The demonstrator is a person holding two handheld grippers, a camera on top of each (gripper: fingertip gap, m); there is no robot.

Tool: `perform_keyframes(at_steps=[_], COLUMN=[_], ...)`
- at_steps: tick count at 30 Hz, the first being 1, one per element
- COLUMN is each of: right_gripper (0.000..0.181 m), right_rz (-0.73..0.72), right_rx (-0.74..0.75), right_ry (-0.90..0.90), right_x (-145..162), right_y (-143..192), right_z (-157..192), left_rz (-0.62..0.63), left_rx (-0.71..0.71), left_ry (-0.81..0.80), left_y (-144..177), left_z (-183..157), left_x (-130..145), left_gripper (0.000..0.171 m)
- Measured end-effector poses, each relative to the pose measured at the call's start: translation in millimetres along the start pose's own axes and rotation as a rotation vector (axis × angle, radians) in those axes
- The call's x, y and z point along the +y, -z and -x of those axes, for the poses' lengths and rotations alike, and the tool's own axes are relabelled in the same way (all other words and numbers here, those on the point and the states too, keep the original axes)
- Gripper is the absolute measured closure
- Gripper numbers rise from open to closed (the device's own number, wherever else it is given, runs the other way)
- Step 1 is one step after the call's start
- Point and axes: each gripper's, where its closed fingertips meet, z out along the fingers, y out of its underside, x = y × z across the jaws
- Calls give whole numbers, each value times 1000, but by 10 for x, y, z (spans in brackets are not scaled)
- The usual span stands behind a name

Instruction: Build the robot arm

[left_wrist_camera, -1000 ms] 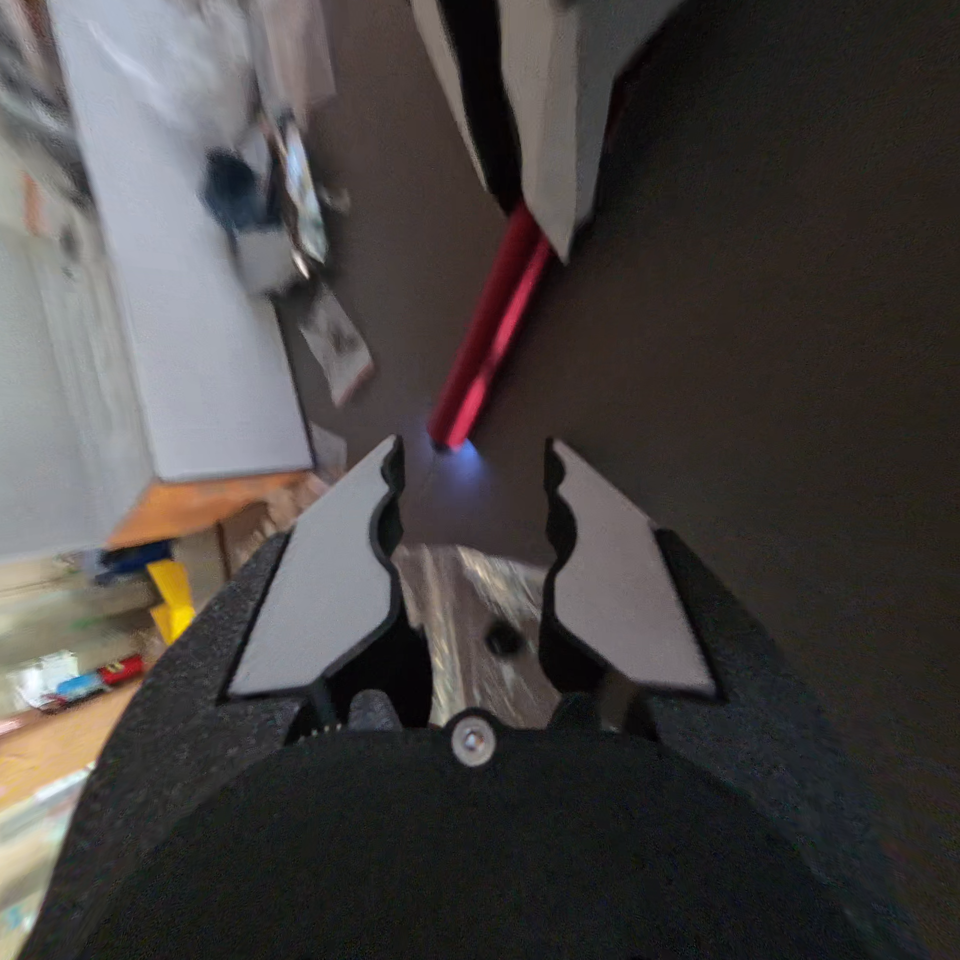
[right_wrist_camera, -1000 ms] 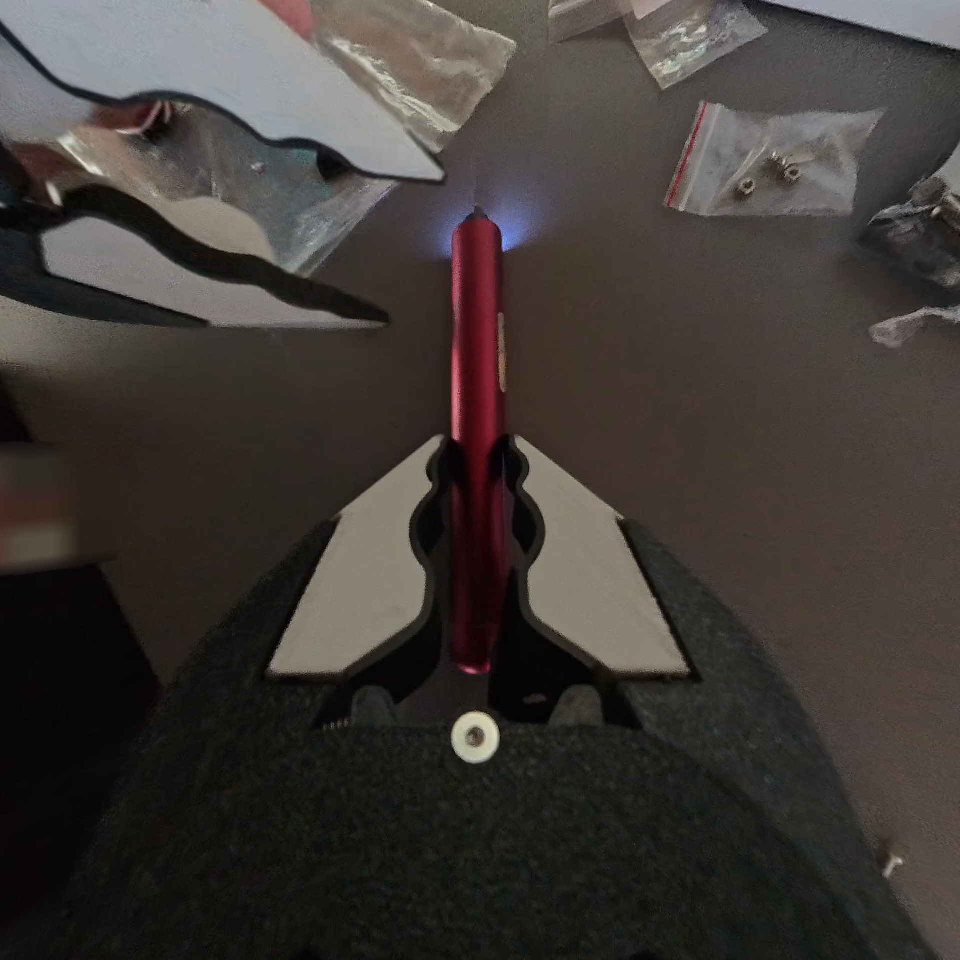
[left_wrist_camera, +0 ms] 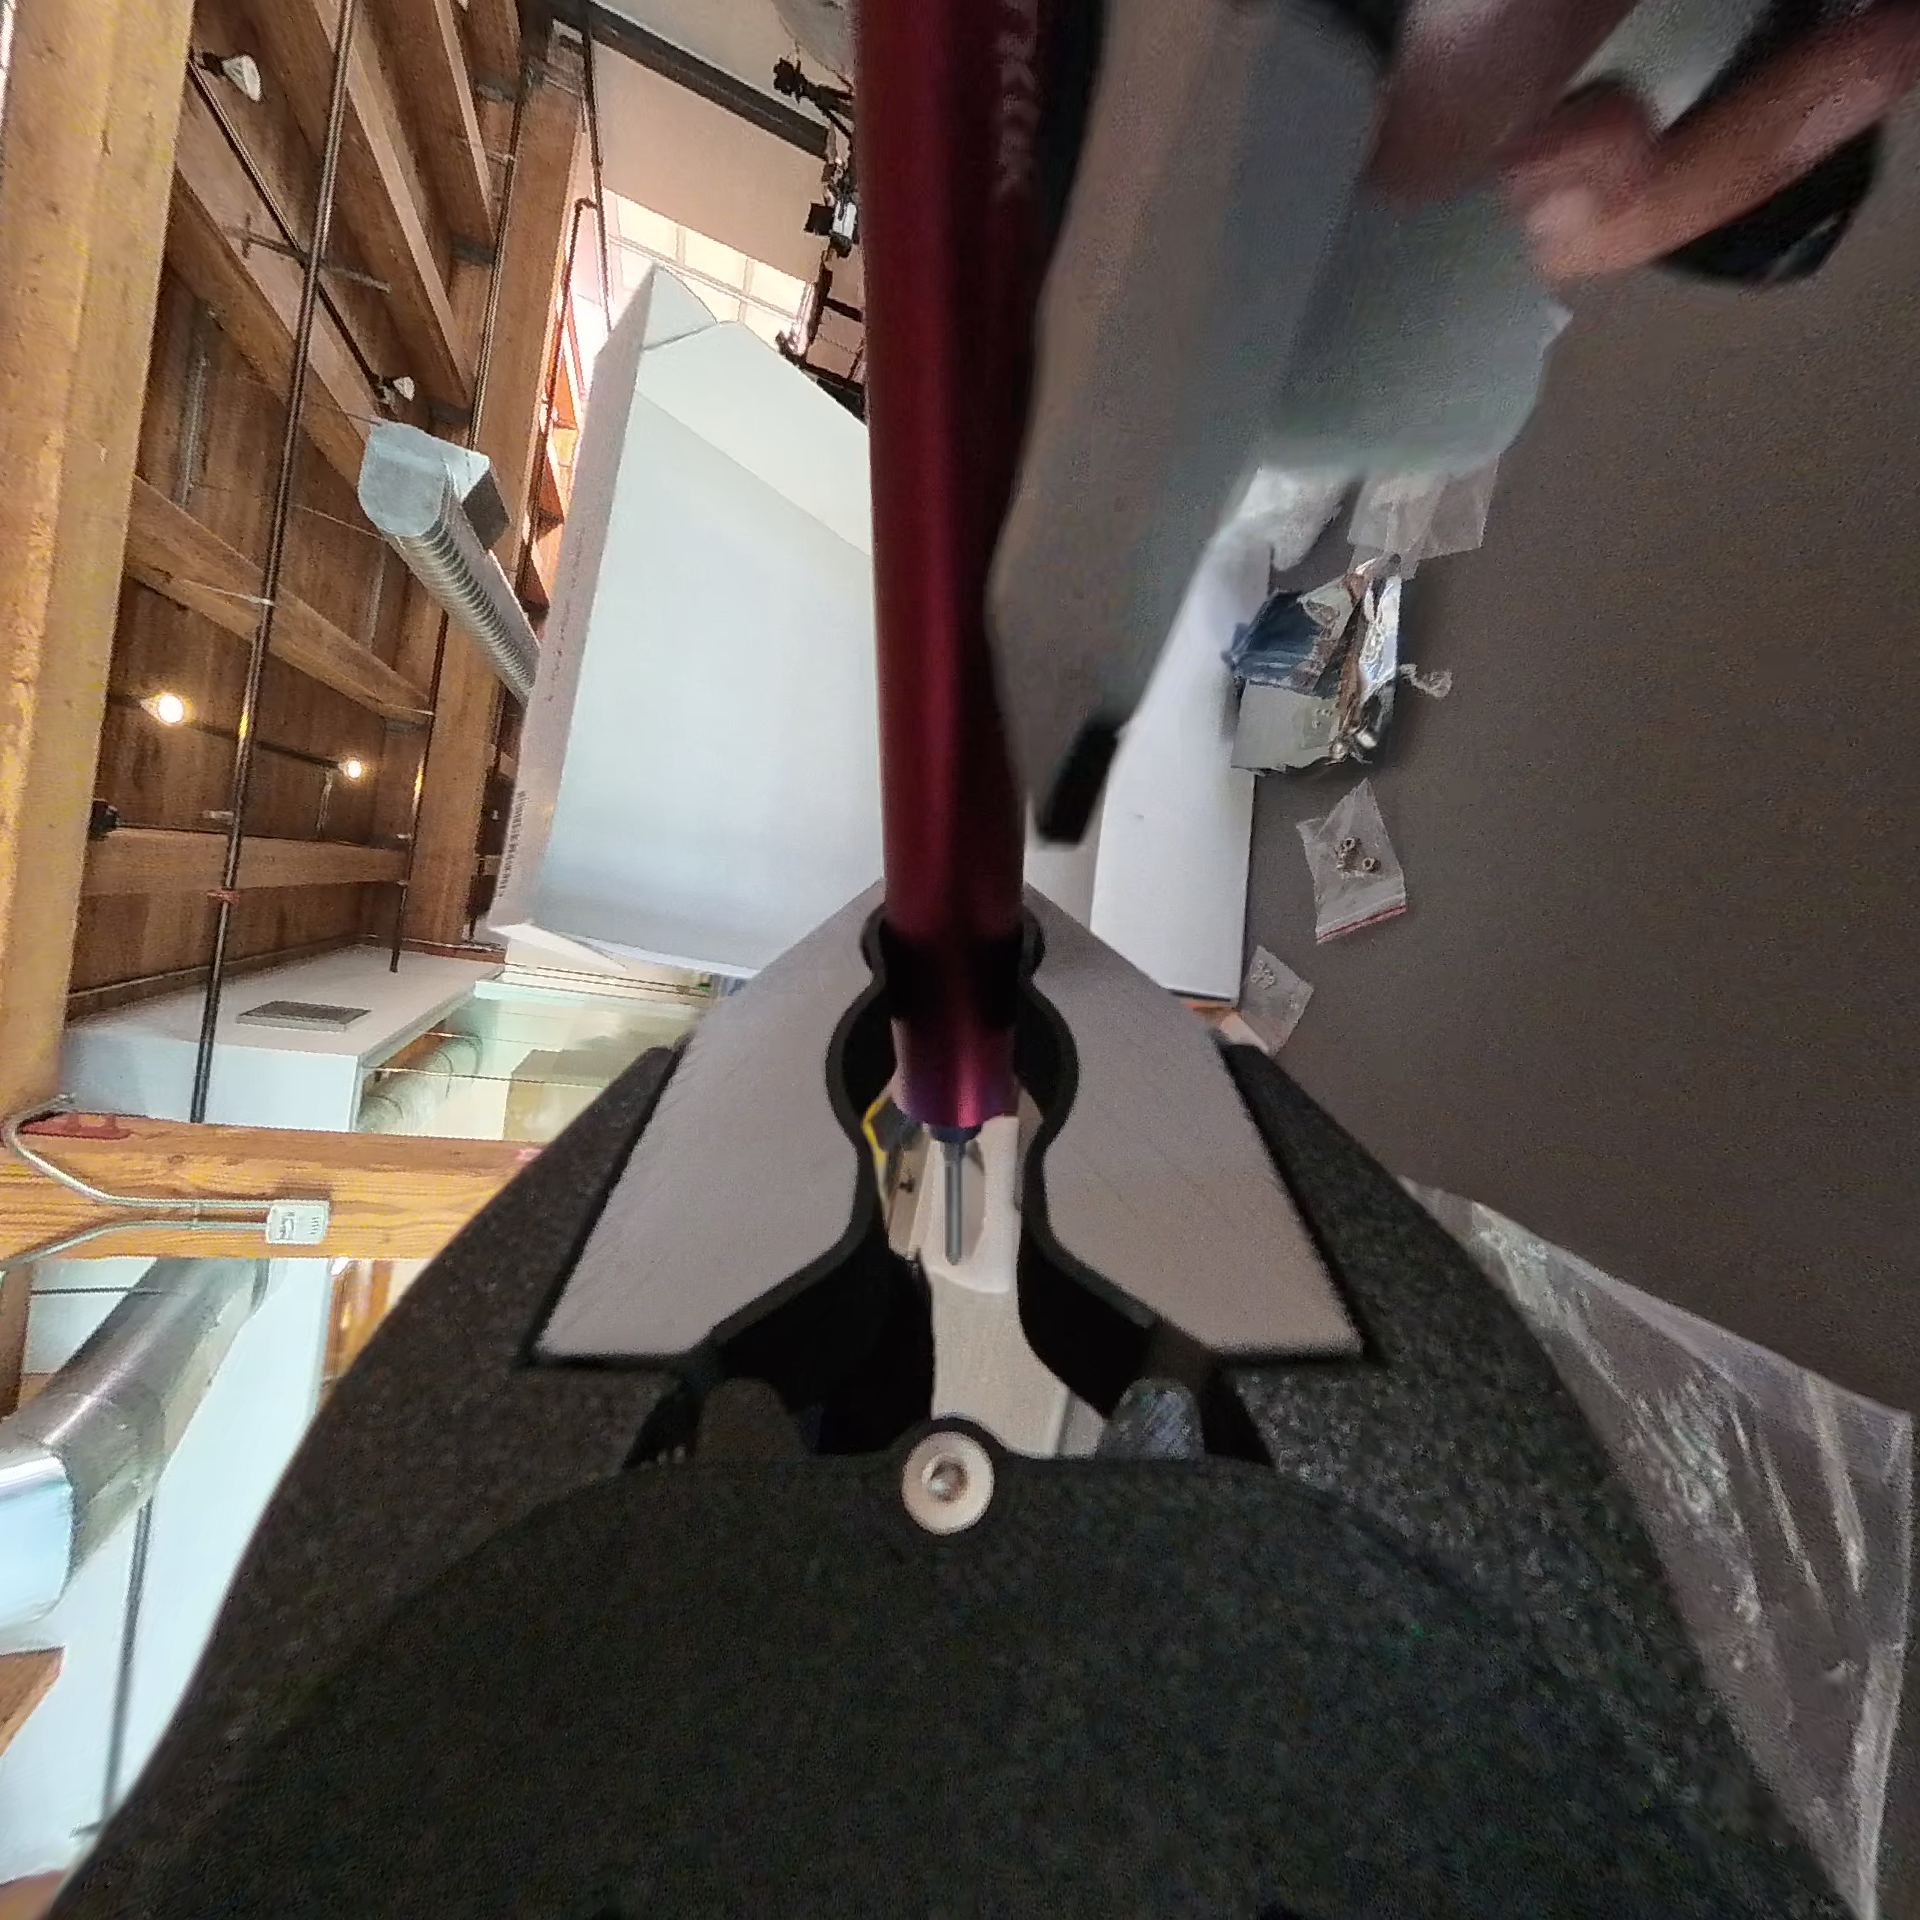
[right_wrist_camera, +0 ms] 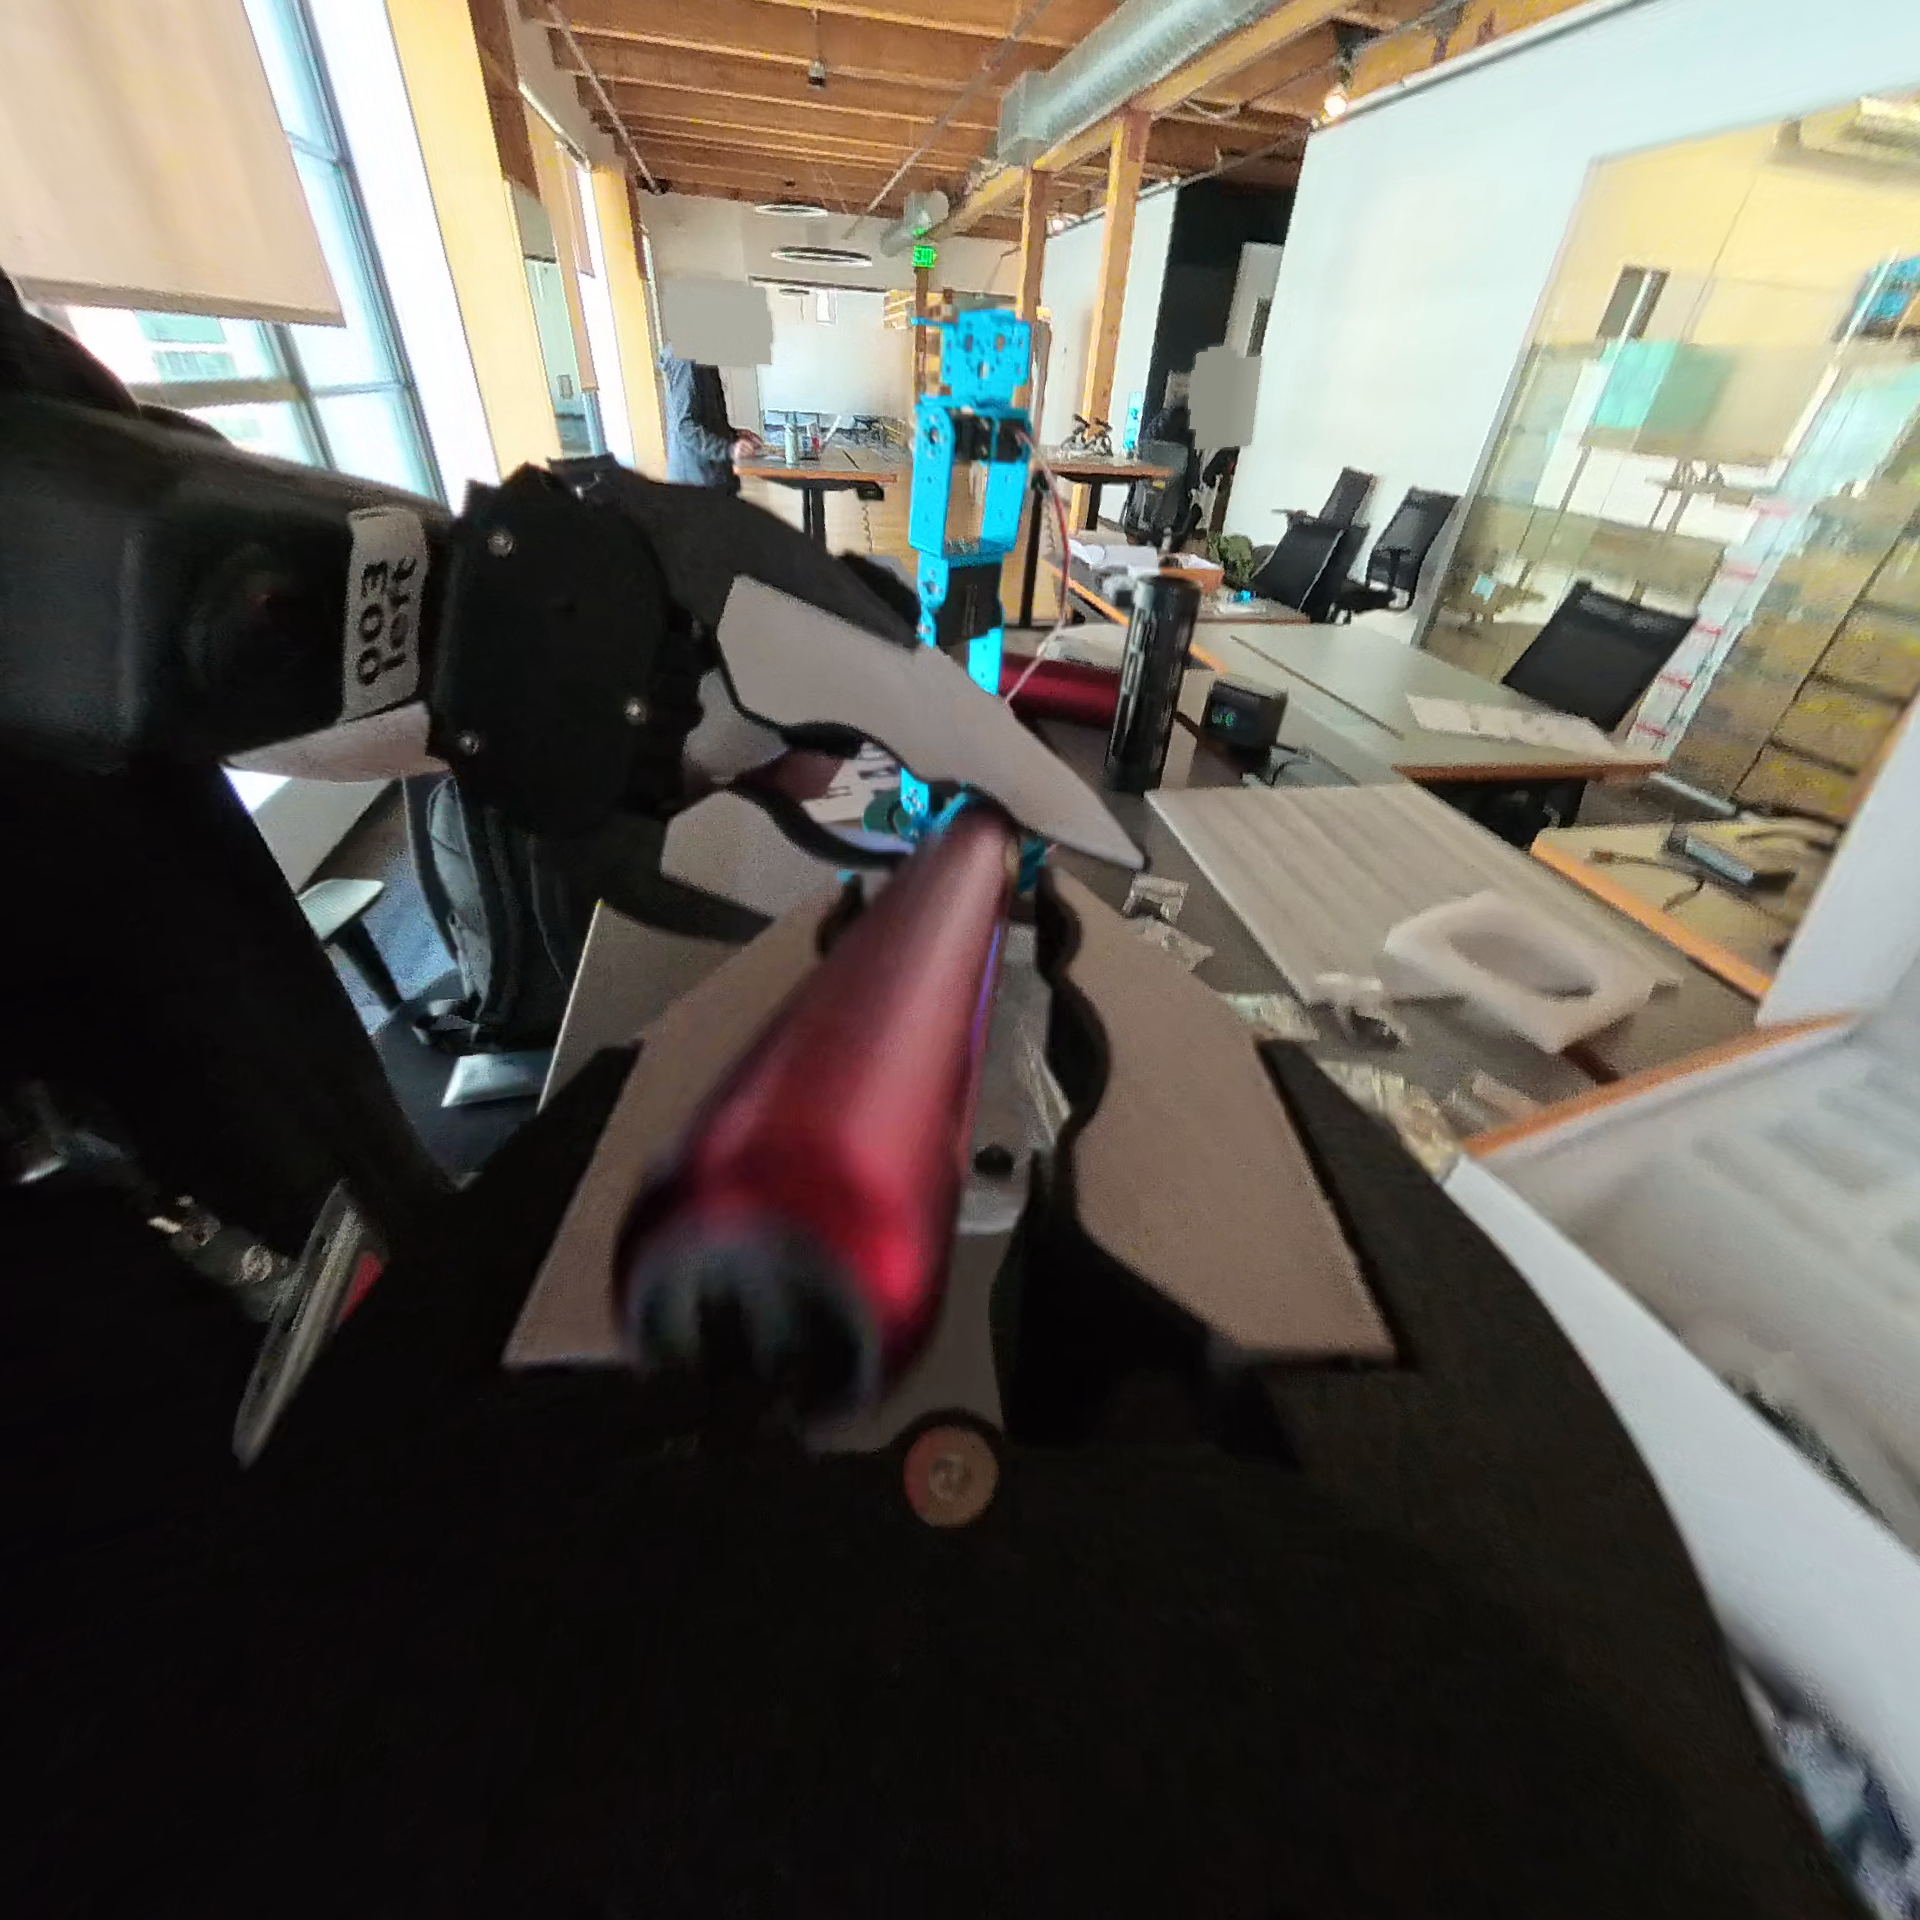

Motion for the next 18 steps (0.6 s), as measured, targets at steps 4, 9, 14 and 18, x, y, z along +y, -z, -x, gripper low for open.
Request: perform_keyframes(at_steps=[4,9,14,18], right_gripper=[159,159,160,159], right_rz=[37,41,47,64], right_rx=[34,77,152,162], right_ry=[75,101,138,129], right_x=[-41,-91,-157,-211], right_y=[-239,-488,-751,-879], right_z=[-2,88,148,245], left_rz=[-4,-36,-46,-88], left_rx=[-12,-61,-77,-67], left_ry=[-5,-53,-10,-10], left_y=[79,248,368,519], left_z=[50,131,229,253], left_x=[119,300,600,760], left_gripper=[155,155,151,157])
